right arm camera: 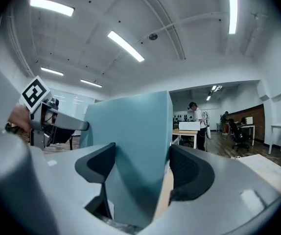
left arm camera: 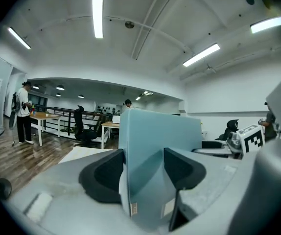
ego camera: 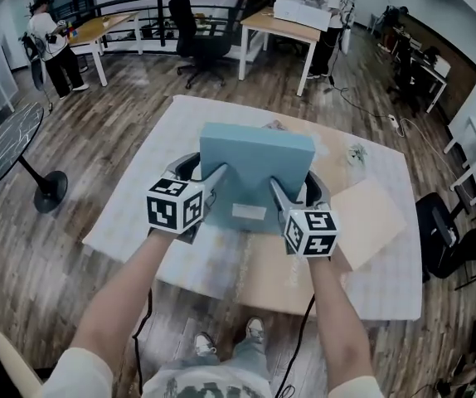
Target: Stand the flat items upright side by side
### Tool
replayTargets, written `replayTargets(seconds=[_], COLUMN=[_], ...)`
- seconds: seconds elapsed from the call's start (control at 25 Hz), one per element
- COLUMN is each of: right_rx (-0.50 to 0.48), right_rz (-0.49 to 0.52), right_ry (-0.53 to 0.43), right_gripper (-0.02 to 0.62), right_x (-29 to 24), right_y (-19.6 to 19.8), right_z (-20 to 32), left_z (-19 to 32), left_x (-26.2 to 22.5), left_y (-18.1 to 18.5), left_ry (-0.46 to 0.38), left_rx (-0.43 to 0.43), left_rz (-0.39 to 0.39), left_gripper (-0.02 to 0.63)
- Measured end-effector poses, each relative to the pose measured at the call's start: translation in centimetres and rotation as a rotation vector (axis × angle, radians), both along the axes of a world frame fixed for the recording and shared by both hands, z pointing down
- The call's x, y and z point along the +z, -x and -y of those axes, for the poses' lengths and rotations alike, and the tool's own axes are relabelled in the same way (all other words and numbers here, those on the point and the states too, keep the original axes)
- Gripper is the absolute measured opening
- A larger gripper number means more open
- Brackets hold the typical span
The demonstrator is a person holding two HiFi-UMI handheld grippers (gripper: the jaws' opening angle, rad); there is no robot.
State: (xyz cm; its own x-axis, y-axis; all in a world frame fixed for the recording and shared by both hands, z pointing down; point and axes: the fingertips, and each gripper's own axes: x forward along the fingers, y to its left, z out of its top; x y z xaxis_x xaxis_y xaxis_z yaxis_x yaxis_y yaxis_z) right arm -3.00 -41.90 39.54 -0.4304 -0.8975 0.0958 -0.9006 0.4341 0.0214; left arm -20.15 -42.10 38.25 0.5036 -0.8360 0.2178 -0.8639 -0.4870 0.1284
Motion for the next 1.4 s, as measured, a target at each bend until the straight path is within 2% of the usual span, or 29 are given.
replayTargets(seconds=[0.28,0.68,0.92,1.12,1.4], right_rx=[0.069,0.106,0.102,0.052,-0.006], right_rz=[-0.057,-0.135,-0.130,-0.117,-0.035], right_ry=[0.085,0.123,0.127,0.142,0.165], right_gripper=[0.344,0.347,0.347,0.360,0.395], right_x=[0.7,1.3,1.6,1.8,0.9], right_y=[0.2,0.1,-0.1,0.3,0.1], right_z=[-2.8,-5.0,-5.4,-6.2,-7.8], left_z=[-2.9,-4.8,-3.2,-1.8,-1.1], left_x=[0.4,2.1,3.5,3.2,3.1], left_y=[0.3,0.4,1.6,1.3,-0.1], left_ry=[-0.002,0.023,0.052,0.022,0.002], left_rx=[0.087,0.249,0.317,0.465,0.646], left_rz=[0.034,0.126,0.126,0.139,0.098], left_gripper=[0.264,0.265,0.338,0.394,0.413])
